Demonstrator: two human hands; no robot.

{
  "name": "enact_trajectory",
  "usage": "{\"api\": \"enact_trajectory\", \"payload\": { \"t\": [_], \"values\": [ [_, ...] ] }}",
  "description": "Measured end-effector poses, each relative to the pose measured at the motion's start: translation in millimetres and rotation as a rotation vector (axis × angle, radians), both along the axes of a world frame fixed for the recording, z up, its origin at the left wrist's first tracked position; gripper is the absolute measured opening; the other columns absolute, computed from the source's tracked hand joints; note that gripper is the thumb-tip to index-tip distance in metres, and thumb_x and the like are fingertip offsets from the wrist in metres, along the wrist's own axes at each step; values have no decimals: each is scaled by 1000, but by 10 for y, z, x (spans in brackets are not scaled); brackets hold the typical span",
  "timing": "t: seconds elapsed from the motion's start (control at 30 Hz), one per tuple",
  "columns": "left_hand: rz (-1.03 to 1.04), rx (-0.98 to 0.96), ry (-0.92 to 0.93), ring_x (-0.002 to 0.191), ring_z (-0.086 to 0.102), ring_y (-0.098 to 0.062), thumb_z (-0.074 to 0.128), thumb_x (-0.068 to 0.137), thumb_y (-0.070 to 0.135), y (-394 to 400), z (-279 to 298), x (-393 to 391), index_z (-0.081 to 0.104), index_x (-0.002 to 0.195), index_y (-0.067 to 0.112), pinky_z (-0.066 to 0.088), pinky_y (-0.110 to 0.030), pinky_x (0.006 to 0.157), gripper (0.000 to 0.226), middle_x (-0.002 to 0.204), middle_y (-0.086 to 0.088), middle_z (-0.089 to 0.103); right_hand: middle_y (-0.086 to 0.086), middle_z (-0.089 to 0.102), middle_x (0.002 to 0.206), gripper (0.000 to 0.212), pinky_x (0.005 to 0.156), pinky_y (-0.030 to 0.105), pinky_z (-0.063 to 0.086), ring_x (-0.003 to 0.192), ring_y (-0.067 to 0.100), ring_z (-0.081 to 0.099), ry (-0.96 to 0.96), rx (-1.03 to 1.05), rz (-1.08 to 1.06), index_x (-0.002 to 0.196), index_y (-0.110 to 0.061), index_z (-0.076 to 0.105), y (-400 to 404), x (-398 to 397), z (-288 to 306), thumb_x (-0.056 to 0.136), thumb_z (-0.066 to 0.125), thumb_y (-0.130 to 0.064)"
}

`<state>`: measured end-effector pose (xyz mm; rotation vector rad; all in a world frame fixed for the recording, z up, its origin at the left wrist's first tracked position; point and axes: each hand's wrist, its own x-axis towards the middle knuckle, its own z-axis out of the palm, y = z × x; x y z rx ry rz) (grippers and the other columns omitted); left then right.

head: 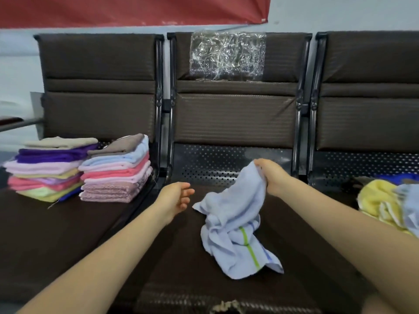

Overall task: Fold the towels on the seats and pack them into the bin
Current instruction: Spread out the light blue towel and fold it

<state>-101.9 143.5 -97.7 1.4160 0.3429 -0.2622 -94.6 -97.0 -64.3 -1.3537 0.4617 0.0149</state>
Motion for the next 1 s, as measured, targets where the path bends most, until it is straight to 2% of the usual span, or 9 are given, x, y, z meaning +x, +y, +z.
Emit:
{"api": "enact_trajectory", "payload": {
  "t": [0.13,0.23,0.37,0.47,0.57,0.63,0.77,0.9,1.0],
  "values": [
    [-241,147,104,74,56,-21,39,101,33,-193,-196,-101,56,94,8,46,-27,64,31,90,-11,62,15,67,85,25,70,33,52,78,26,64,120,-154,291,89,-5,62,-58,-167,-114,91,64,-29],
    [-320,170,116,96,59,-26,49,96,44,-399,-338,-95,57,119,5,51,-32,76,46,109,-13,61,12,72,77,22,70,32,54,74,23,66,162,-166,363,85,-5,65,-43,-249,-172,88,69,-26],
    [-304,233,123,113,58,-30,64,84,48,-604,-372,-92,53,124,11,49,-41,98,56,126,-15,58,13,70,108,37,92,40,53,101,29,66,251,-254,306,109,-5,65,-113,-283,-485,85,72,-30],
    [-324,247,61,95,62,-24,65,90,30,-604,-429,-94,58,114,9,52,-31,78,33,112,-16,63,13,67,116,52,97,45,50,107,30,64,319,-302,296,121,-6,60,-176,-325,-700,83,72,-40],
    [-377,183,53,68,57,-15,69,86,20,-520,-446,-132,63,106,9,46,-23,58,24,80,-5,63,10,67,111,51,94,41,52,102,28,64,310,-464,295,108,-7,63,-239,-327,-770,81,71,-49],
    [-370,190,69,57,53,-12,66,86,11,-492,-416,-121,63,90,9,43,-21,50,6,63,-2,60,8,65,107,49,86,35,53,95,23,64,294,-560,289,106,-12,62,-230,-271,-747,82,68,-54],
    [-355,257,25,48,46,-10,58,83,3,-484,-329,-121,53,64,13,38,-21,47,22,46,2,49,-1,65,96,34,58,21,44,74,8,58,356,-891,434,97,-15,64,-152,-157,-687,85,63,-47],
    [-226,-19,5,62,51,-15,49,88,3,-436,-239,-78,60,80,8,41,-23,54,15,69,-4,55,14,65,86,9,68,30,42,82,25,57,182,-515,266,80,-6,63,-117,-88,-712,84,57,-12],
    [-90,-280,-31,73,55,-20,34,90,-2,-348,-125,51,56,83,3,46,-27,63,24,76,-10,58,11,59,73,16,66,32,43,77,25,53,21,-45,143,72,-9,58,-127,-78,-560,86,51,-8]
  ]
}}
